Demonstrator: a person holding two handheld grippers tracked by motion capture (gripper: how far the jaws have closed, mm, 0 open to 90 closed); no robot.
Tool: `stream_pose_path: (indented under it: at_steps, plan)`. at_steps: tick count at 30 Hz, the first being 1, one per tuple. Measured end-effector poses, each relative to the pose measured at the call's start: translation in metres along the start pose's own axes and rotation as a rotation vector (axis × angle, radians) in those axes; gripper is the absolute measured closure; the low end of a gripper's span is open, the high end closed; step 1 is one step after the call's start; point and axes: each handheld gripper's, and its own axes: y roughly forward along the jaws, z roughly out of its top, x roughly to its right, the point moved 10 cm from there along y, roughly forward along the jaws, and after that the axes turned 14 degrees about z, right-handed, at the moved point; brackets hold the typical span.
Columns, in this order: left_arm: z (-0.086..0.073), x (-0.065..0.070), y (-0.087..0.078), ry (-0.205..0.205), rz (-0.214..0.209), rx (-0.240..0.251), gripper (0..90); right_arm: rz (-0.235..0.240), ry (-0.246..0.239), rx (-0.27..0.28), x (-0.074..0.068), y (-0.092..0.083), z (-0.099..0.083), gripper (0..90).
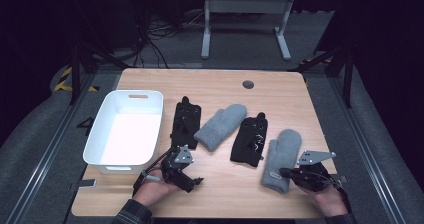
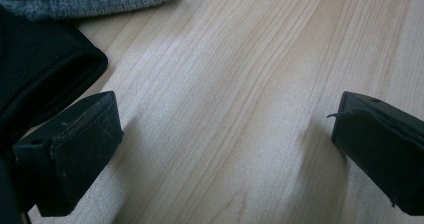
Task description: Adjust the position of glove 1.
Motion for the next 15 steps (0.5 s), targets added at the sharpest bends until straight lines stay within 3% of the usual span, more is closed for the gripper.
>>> stream_pose_path:
  at_steps: [3,9,15]
  plan:
    - [0.0,0.0,0.0,0.0,0.0,0.001,0.2,-0.014,-0.011,0.039,0.0,-0.011,0.005,90.0]
    - [0.0,0.0,0.0,-0.002,-0.001,0.001,0.2,-0.046,0.018,-0.01,0.012,-0.017,-0.013,90.0]
    - [0.0,0.0,0.0,-0.002,-0.001,0.001,0.2,-0.005,0.001,-0.037,0.004,-0.01,-0.018,90.0]
